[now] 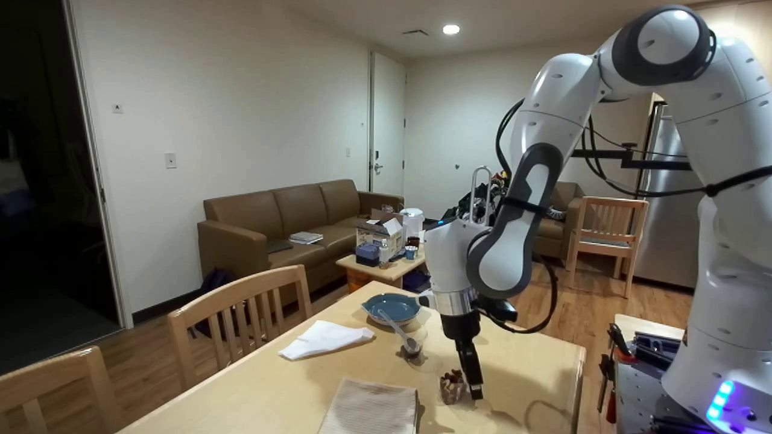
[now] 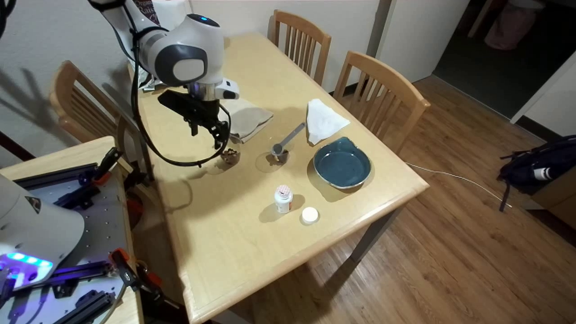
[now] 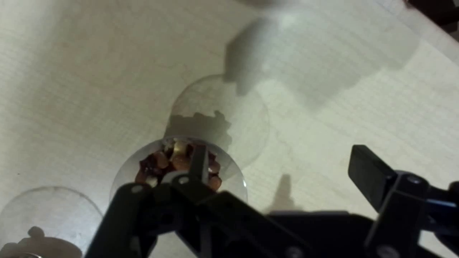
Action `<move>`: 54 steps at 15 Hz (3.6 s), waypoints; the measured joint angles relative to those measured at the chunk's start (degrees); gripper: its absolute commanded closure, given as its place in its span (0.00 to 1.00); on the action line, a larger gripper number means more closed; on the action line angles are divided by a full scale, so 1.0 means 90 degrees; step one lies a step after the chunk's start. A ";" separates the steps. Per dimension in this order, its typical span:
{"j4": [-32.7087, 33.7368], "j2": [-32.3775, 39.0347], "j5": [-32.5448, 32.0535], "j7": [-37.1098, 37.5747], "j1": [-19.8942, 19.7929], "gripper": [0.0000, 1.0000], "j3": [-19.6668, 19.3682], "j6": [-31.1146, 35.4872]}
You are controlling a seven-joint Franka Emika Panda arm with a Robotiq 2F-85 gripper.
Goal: Take the spoon from the bowl and put it in the cup, then move the two cups slightly forward
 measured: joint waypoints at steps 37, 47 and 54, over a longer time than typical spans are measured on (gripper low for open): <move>0.0904 -0.0249 -0.1728 0.0089 0.0993 0.95 -0.0508 -0.0424; 0.2970 0.1084 -0.1872 -0.0662 0.0810 0.95 -0.0651 -0.1079; 0.3937 0.1835 -0.1842 -0.1000 0.0733 0.96 -0.0565 -0.1579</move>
